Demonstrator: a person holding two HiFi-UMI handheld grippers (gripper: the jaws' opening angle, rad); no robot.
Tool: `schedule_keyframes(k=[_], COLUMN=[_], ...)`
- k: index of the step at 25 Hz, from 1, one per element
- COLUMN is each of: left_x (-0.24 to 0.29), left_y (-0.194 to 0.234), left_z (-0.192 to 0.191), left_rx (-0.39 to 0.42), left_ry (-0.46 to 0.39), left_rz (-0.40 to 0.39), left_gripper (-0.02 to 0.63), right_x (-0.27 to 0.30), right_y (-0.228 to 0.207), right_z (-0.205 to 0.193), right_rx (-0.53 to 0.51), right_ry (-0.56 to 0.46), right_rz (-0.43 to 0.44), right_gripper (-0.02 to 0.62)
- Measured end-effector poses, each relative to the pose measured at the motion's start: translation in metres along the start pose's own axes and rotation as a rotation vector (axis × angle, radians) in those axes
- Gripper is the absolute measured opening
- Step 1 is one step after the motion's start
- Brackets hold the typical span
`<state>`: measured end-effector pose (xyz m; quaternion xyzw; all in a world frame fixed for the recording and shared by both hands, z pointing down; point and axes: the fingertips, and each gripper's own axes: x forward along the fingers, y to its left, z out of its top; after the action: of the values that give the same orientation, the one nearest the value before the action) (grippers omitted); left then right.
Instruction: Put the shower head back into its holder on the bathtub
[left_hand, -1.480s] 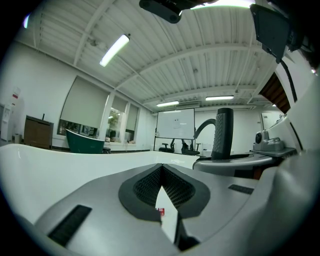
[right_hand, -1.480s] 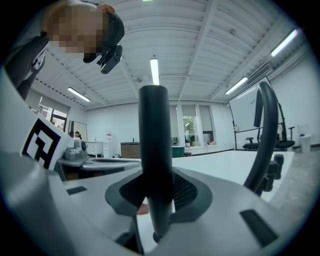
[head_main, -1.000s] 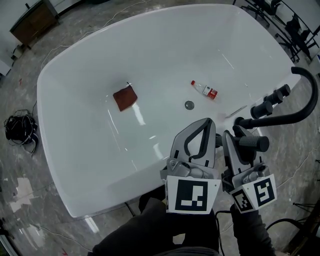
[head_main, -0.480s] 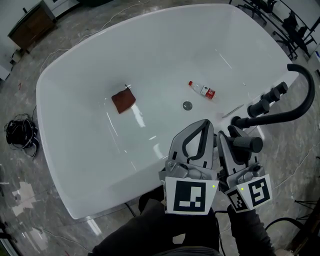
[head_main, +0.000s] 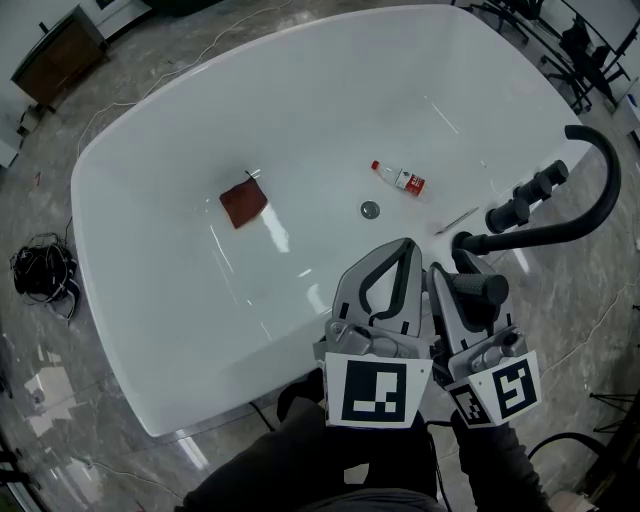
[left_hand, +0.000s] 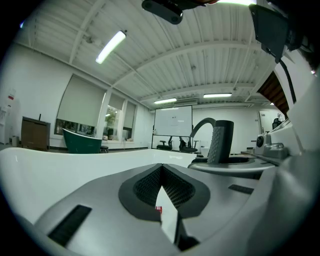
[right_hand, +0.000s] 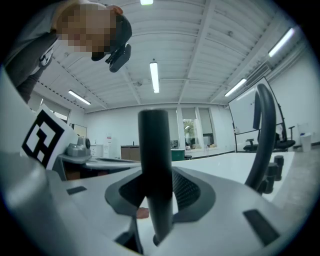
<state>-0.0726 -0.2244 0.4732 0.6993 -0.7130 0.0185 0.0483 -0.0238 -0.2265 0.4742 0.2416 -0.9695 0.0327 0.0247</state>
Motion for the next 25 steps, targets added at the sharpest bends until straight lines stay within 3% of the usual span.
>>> schedule_keyframes(k=[4, 17, 20, 25], left_x=[-0.007, -0.037, -0.048, -0.067], left_y=[-0.003, -0.039, -0.049, -0.063], left_z=[0.019, 0.166, 0.196, 0.229], left_rx=[0.011, 0.035, 0.021, 0.009], left_ry=[0.019, 0.01, -0.004, -0.004], left_rz=[-0.001, -0.042, -0.05, -0.06], left_gripper=[0.003, 0.003, 0.003, 0.003], right_x=[-0.005, -0.047, -0.058, -0.077], right_y=[0.0, 0.013, 0.019, 0.037], right_z=[0.033, 0.187, 0.217, 0.25], right_rx=[0.006, 0.045, 0.049, 0.063], right_ry=[-0.021, -0.056, -0.057, -0.063], right_rz=[-0.009, -0.058, -0.082, -0.081], right_gripper=[0.123, 0.119, 0.01, 0.003])
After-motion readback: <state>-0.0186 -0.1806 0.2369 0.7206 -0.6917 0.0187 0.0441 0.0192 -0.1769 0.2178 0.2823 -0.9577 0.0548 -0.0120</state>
